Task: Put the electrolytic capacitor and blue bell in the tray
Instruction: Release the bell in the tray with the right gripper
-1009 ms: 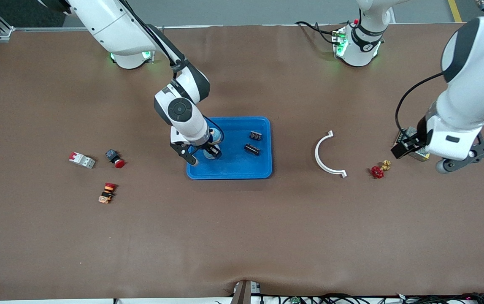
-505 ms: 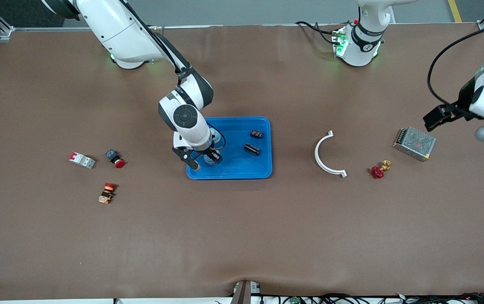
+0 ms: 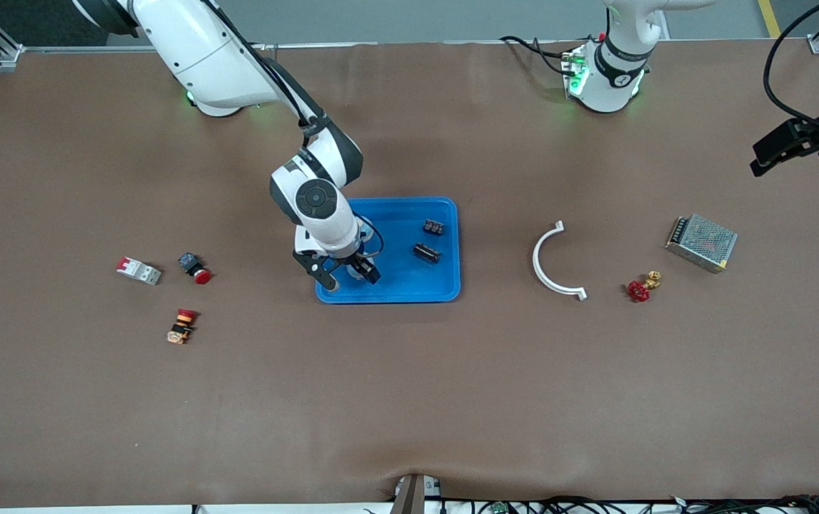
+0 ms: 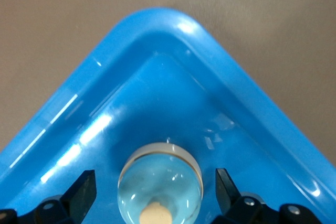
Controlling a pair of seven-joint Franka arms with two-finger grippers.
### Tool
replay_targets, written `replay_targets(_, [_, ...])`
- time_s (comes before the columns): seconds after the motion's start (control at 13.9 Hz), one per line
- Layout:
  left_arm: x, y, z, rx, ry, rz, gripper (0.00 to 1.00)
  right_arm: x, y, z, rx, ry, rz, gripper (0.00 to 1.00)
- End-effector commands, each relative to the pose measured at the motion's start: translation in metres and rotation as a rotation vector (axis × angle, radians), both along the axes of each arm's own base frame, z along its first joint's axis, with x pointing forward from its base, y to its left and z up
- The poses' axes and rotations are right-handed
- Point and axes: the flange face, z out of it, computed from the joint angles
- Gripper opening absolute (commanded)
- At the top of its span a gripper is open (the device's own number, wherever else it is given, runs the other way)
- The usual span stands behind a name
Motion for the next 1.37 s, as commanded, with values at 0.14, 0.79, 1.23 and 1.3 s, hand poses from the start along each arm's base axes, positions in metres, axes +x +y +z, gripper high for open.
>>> replay_targets(0.14, [-0.016,-0.014,0.007,-0.01,0.019,-0.049,1.0,0.041,-0.03,0.031,-0.089,0.072,0.114,1.0])
replay_targets(0.79, [-0.029,-0.025,0.004,-0.047,0.018,-0.068,1.0,0.103,-0.174,0.065,-0.086,0.108,0.298,1.0])
replay_targets(1.23, [-0.032,-0.034,-0.002,-0.022,0.018,-0.072,1.0,0.121,-0.276,0.096,-0.073,0.115,0.452,1.0])
replay_targets(1.3, [-0.031,-0.033,-0.003,-0.022,0.019,-0.07,1.0,0.124,-0.293,0.103,-0.07,0.112,0.488,1.0])
